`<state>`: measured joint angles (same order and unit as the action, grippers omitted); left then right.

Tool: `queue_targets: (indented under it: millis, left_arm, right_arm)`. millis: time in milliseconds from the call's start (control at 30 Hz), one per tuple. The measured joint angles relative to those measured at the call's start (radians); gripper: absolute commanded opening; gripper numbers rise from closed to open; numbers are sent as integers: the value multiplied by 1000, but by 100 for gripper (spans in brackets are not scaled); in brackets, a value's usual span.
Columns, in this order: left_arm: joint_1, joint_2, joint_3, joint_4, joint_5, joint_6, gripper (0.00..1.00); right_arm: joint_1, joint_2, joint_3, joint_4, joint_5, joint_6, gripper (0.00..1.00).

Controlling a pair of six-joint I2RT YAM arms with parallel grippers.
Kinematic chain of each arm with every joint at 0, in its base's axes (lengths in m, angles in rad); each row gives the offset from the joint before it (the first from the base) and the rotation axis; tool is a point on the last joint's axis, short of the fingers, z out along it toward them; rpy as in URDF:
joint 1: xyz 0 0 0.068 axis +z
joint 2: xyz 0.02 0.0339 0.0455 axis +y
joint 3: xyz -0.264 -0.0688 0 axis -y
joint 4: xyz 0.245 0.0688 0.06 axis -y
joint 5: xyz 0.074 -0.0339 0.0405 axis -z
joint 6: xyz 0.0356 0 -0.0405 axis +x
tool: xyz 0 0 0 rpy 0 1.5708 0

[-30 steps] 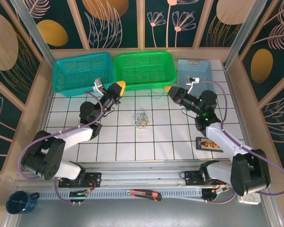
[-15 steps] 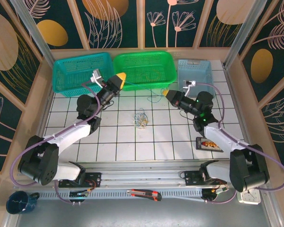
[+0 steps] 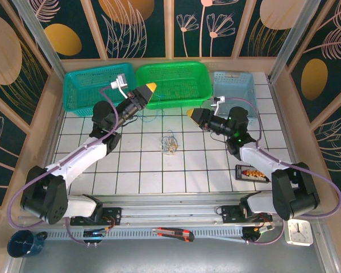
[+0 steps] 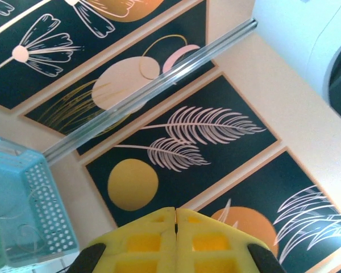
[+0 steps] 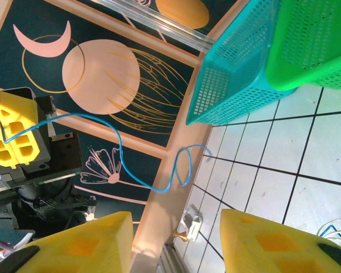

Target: Untangle the cables

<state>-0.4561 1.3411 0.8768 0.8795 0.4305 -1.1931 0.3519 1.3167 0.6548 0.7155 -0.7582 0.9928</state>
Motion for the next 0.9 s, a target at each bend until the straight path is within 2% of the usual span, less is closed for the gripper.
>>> queue_targets:
  millis: [233,467,700,900]
  left_arm:
    - [0,-1,58,-97,8,83,0]
    - [0,0,121,-121,31,94,0]
    - [0,16,167,-121,45,96,0]
    - [0,28,182,-122,45,105,0]
  right_arm:
    - [-31,11,0,2,1,2,53]
    - [-31,74,-16,32,2,15,60]
    - [-21,186,-36,187,5,108,67]
    - [43,308,-36,389,11,233,68]
